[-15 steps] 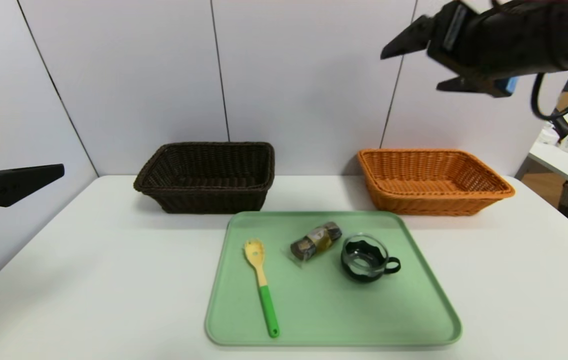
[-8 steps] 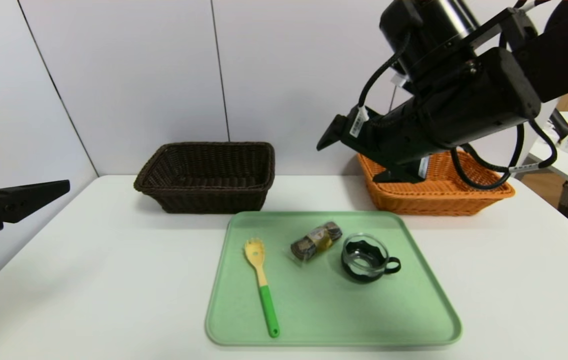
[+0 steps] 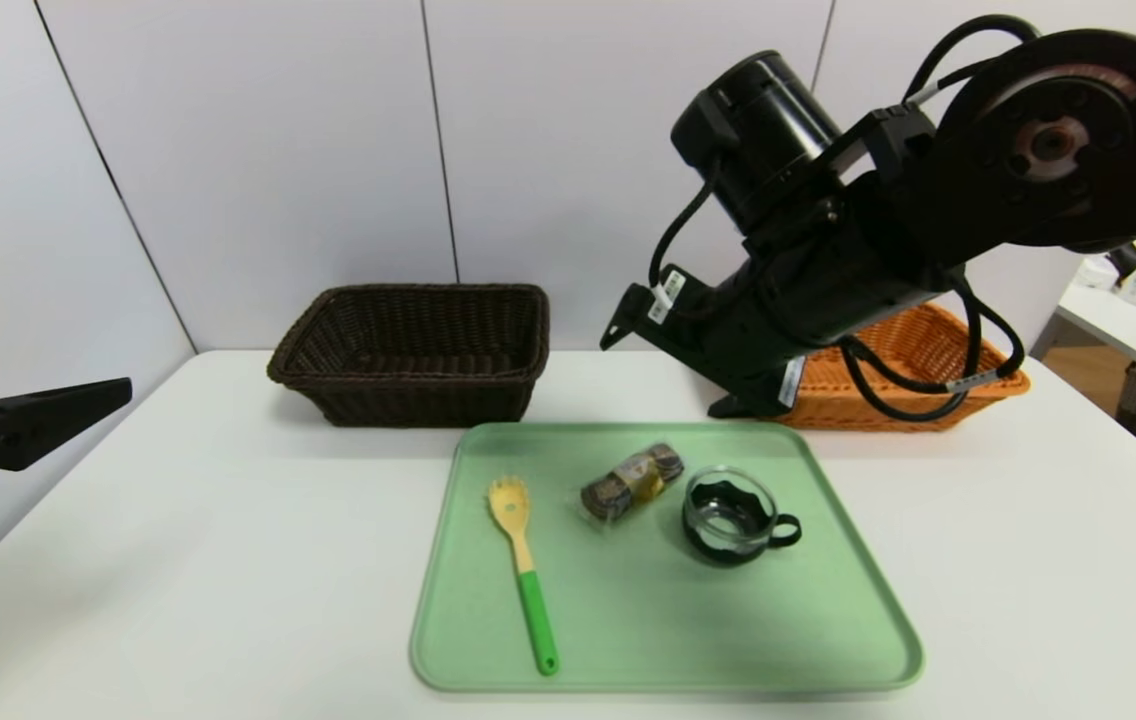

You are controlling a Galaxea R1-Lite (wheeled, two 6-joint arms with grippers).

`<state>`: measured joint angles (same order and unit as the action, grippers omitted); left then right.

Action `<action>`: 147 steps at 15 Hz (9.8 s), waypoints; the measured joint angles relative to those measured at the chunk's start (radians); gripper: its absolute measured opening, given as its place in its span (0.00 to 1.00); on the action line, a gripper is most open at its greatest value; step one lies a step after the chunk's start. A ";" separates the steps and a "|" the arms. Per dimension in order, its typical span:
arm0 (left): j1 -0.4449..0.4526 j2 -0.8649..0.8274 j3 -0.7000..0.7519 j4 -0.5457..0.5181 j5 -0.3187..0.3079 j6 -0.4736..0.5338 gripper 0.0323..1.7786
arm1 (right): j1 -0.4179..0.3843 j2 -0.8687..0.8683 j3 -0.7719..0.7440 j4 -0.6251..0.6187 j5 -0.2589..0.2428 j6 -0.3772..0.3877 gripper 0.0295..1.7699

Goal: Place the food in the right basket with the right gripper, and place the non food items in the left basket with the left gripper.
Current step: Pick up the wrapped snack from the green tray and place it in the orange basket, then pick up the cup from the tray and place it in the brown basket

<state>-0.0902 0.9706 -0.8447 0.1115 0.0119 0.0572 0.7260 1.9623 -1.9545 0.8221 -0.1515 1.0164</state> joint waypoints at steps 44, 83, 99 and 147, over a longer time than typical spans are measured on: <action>-0.030 -0.055 0.053 -0.003 -0.011 0.004 0.95 | -0.078 0.297 -0.007 0.008 0.171 0.262 0.91; -0.039 -0.076 0.070 0.001 -0.008 0.004 0.95 | -0.428 -0.076 -0.005 -0.079 -0.029 -0.507 0.09; -0.040 -0.099 0.102 0.005 -0.003 0.004 0.95 | -0.676 0.184 -0.004 -0.238 0.164 -0.395 0.09; -0.063 -0.111 0.141 0.006 0.009 0.014 0.95 | -0.120 -0.481 0.455 -0.094 -0.025 -0.637 0.96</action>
<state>-0.1534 0.8591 -0.7038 0.1177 0.0206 0.0711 0.6062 1.4817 -1.4996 0.7283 -0.1764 0.3789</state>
